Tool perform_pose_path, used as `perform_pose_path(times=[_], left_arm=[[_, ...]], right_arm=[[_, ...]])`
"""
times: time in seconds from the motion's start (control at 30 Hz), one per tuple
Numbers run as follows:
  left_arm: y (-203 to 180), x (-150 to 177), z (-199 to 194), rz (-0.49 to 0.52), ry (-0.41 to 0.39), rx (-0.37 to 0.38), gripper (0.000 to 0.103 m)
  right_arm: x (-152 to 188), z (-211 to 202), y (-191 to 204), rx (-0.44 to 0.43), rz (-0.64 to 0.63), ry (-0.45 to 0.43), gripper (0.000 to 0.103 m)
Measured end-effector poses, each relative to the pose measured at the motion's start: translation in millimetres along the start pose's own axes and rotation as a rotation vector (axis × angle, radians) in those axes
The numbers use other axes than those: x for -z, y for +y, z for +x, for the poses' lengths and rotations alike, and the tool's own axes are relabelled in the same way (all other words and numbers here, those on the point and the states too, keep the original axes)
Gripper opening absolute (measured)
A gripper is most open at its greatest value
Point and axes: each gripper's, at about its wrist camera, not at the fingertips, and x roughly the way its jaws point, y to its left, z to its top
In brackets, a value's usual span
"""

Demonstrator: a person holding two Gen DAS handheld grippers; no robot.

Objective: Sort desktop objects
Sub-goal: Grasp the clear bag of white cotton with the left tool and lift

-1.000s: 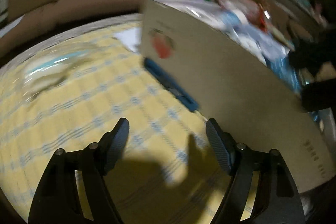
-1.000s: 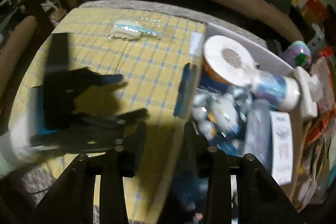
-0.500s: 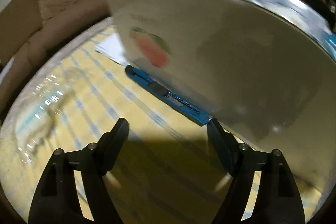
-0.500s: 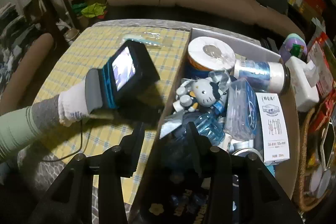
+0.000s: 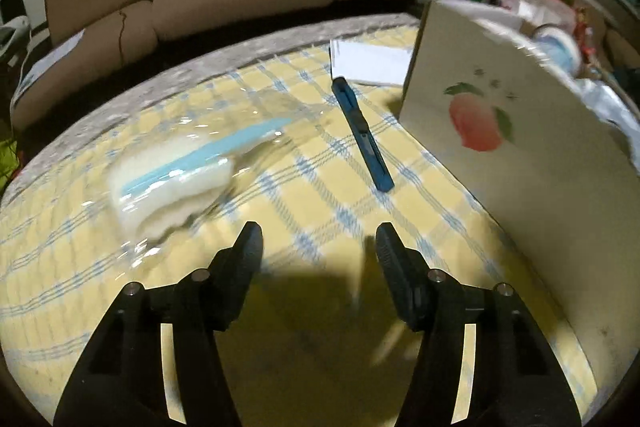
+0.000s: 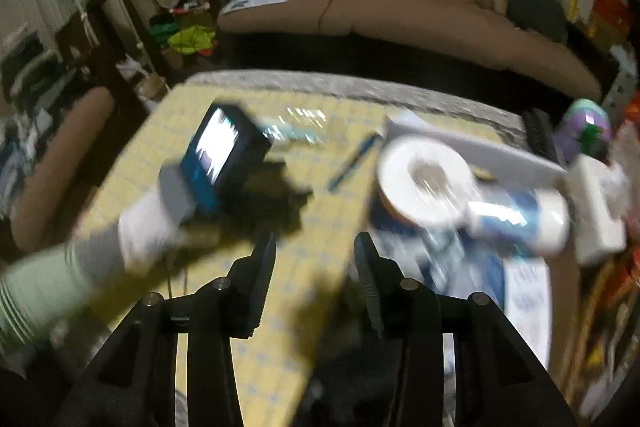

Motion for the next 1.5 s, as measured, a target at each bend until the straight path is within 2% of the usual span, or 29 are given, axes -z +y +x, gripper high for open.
perform_pose_path(times=[0.1, 0.17, 0.2, 0.23, 0.3, 0.37, 0.43, 0.53, 0.57, 0.7, 0.73, 0.8, 0.87, 0.9, 0.93, 0.97, 1.03, 1.07, 1.1, 1.13, 1.17, 1.27, 1.37, 1.5], left_arm=[[16.2, -2.2, -19.8, 0.002, -0.035, -0.024, 0.057], [29.9, -5.0, -30.7, -0.001, -0.065, -0.072, 0.064], [41.6, -8.5, -34.0, -0.005, -0.086, -0.105, 0.071], [51.0, -9.2, -38.9, -0.011, -0.101, -0.126, 0.078], [71.2, -12.4, -38.5, -0.024, -0.110, -0.153, 0.081], [83.5, -13.1, -35.9, -0.008, -0.115, -0.184, 0.082], [94.6, -14.0, -25.2, 0.027, -0.105, -0.209, 0.084], [100.8, -12.1, -14.5, 0.060, -0.114, -0.199, 0.086], [101.9, -10.7, -11.5, 0.074, -0.115, -0.188, 0.088], [92.8, -15.2, 7.5, 0.144, -0.112, -0.121, 0.092], [90.6, -16.0, 11.4, 0.160, -0.111, -0.119, 0.095], [84.7, -18.4, 21.9, 0.196, -0.090, -0.141, 0.095], [82.5, -20.4, 32.7, 0.203, -0.066, -0.132, 0.095], [82.0, -20.0, 37.9, 0.199, -0.052, -0.110, 0.086], [82.9, -20.3, 42.3, 0.189, -0.039, -0.087, 0.055], [85.2, -20.6, 45.3, 0.168, -0.022, -0.057, 0.042], [89.5, -20.5, 40.8, 0.121, -0.036, -0.017, 0.027], [90.5, -18.4, 35.3, 0.115, -0.049, -0.006, 0.025], [91.2, -16.2, 30.3, 0.108, -0.057, 0.013, 0.019], [92.3, -12.6, 23.4, 0.095, -0.070, 0.029, 0.015], [94.2, -8.9, 17.4, 0.082, -0.079, 0.041, 0.014], [101.1, 8.3, -2.0, 0.040, -0.087, 0.093, 0.011], [105.0, 27.7, -22.2, 0.045, -0.081, 0.123, 0.010], [105.9, 48.6, -51.0, 0.075, -0.069, 0.204, 0.010]], right_arm=[[-37.7, 46.6, 2.6, -0.014, 0.056, 0.043, 0.042], [-51.5, 74.2, 4.4, 0.008, 0.081, 0.066, 0.042], [-57.7, 93.0, 4.6, 0.044, 0.102, 0.079, 0.042], [-61.0, 105.6, 4.8, 0.073, 0.113, 0.087, 0.042], [-64.5, 132.7, -0.2, 0.149, 0.159, 0.091, 0.042], [-61.8, 152.7, -13.1, 0.175, 0.230, 0.099, 0.042], [-61.5, 164.7, -23.5, 0.194, 0.274, 0.090, 0.034], [-68.9, 183.3, -22.7, 0.247, 0.250, 0.103, 0.036], [-70.5, 189.5, -21.5, 0.262, 0.242, 0.109, 0.040], [-77.1, 213.4, -20.8, 0.347, 0.184, 0.151, 0.044], [-79.7, 218.3, -22.4, 0.357, 0.171, 0.160, 0.044], [-85.4, 227.9, -25.5, 0.368, 0.157, 0.188, 0.044], [-89.9, 235.3, -27.4, 0.375, 0.150, 0.213, 0.045], [-92.3, 240.7, -28.7, 0.364, 0.146, 0.234, 0.048], [-92.9, 246.0, -29.5, 0.347, 0.144, 0.257, 0.052], [-92.7, 250.3, -30.8, 0.341, 0.144, 0.275, 0.053], [-92.0, 250.9, -32.8, 0.328, 0.150, 0.266, 0.053], [-91.1, 250.0, -33.3, 0.320, 0.147, 0.261, 0.051], [-88.4, 248.0, -34.1, 0.282, 0.147, 0.252, 0.046], [-87.0, 246.2, -34.1, 0.246, 0.153, 0.246, 0.028], [-84.5, 243.5, -33.9, 0.217, 0.159, 0.238, 0.022], [-74.1, 235.9, -27.7, 0.149, 0.145, 0.224, 0.016], [-61.9, 223.8, -15.1, 0.040, 0.148, 0.232, 0.014], [-54.7, 203.4, 9.1, -0.041, 0.080, 0.252, 0.014]])
